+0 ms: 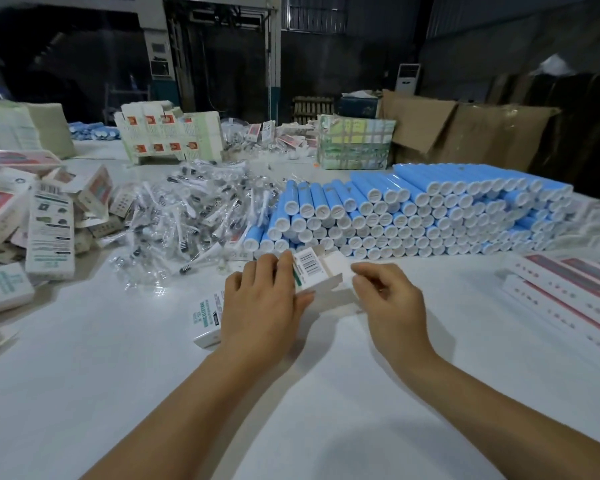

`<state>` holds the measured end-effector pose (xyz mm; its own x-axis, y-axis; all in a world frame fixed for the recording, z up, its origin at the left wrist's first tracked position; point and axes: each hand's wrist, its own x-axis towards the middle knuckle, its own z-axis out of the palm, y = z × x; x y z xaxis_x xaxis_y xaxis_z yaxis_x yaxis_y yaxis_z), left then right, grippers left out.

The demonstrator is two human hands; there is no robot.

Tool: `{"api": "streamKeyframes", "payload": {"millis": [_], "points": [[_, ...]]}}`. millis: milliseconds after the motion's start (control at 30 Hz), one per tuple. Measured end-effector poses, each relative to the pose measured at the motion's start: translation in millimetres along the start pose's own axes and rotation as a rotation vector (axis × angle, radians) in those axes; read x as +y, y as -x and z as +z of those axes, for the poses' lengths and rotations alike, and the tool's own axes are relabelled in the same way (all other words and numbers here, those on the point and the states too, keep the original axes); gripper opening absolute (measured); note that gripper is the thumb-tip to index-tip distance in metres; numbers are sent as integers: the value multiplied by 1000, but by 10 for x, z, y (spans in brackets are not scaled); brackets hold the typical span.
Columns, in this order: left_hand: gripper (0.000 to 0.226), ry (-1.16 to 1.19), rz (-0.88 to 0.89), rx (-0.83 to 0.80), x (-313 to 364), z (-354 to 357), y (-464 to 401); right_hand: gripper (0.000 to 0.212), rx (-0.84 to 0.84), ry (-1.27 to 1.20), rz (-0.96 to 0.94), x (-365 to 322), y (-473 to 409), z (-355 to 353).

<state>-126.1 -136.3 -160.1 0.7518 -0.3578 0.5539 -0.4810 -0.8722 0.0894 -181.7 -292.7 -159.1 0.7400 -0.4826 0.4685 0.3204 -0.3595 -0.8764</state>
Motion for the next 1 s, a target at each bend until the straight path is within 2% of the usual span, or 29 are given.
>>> {"api": "streamKeyframes", "payload": {"millis": [100, 200, 367, 533, 600, 667, 800, 1000], "points": [[70, -31, -10, -8, 9, 11, -2, 28, -98, 88, -30, 37, 58, 104], [70, -35, -2, 1, 29, 14, 2, 35, -125, 96, -17, 44, 82, 144], [68, -55, 11, -30, 108, -8, 30, 34, -170, 99, -6, 1, 95, 152], [66, -89, 105, 54, 168, 28, 91, 61, -177, 199, 60, 16, -8, 129], [67, -98, 130, 69, 191, 29, 104, 64, -196, 271, 54, 29, -35, 146], [67, -105, 132, 64, 201, 27, 113, 55, -191, 305, 53, 32, -46, 160], [67, -107, 130, 83, 205, 34, 126, 12, -123, 211, 122, 51, -43, 167], [63, -123, 161, 112, 223, 56, 179, 18, -120, 166, 191, 48, -21, 201]]}}
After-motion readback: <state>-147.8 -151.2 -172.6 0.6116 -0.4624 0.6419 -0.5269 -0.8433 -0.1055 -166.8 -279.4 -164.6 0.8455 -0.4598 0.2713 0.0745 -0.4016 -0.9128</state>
